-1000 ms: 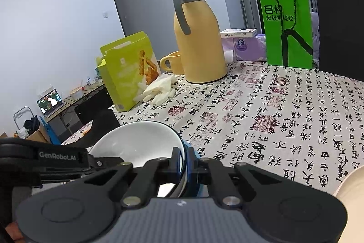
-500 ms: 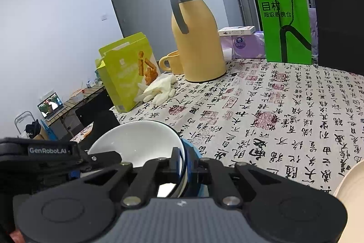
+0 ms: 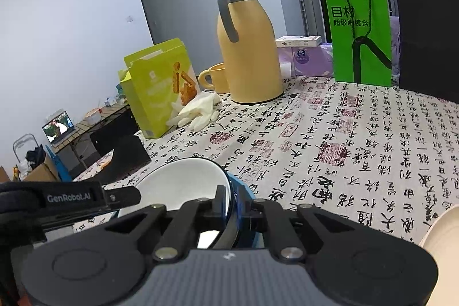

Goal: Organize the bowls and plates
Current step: 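Lower the white bowl into the blue bowl stack with both tools, then open both tools to release the white bowl's rim, then move both open tools around the stacked bowls to grip the blue bowl, then close both tools on the blue bowl's rim and lift the stack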

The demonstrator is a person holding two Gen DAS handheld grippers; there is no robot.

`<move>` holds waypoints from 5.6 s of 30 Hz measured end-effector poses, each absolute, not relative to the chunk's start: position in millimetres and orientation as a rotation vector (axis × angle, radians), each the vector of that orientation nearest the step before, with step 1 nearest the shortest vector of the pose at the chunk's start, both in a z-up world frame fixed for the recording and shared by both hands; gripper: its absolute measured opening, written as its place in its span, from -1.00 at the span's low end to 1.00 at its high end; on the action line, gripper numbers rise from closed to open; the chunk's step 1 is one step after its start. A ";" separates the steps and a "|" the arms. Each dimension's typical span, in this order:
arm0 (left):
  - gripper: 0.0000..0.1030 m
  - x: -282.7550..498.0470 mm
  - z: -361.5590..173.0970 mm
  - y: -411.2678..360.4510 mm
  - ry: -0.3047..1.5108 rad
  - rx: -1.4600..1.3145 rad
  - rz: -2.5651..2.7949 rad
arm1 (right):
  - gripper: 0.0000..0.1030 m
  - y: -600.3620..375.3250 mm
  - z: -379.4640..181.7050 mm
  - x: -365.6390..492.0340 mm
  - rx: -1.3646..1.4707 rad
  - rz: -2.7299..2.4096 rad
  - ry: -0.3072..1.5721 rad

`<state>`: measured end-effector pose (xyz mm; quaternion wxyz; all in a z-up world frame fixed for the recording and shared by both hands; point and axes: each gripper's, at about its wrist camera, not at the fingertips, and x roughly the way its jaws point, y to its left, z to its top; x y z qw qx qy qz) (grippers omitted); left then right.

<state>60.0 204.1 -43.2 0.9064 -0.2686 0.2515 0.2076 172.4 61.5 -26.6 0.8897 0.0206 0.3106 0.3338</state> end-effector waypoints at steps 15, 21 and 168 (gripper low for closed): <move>-0.79 57.6 -46.4 211.8 0.529 -0.604 0.405 | -0.79 58.8 -27.3 176.2 0.042 0.724 0.672; -0.78 58.6 -47.1 209.8 0.542 -0.579 0.394 | -0.79 53.4 -21.1 172.1 0.042 0.735 0.643; 0.74 135.4 -87.4 275.1 0.866 -0.437 -0.040 | 0.82 78.5 -73.0 187.3 0.289 0.570 1.006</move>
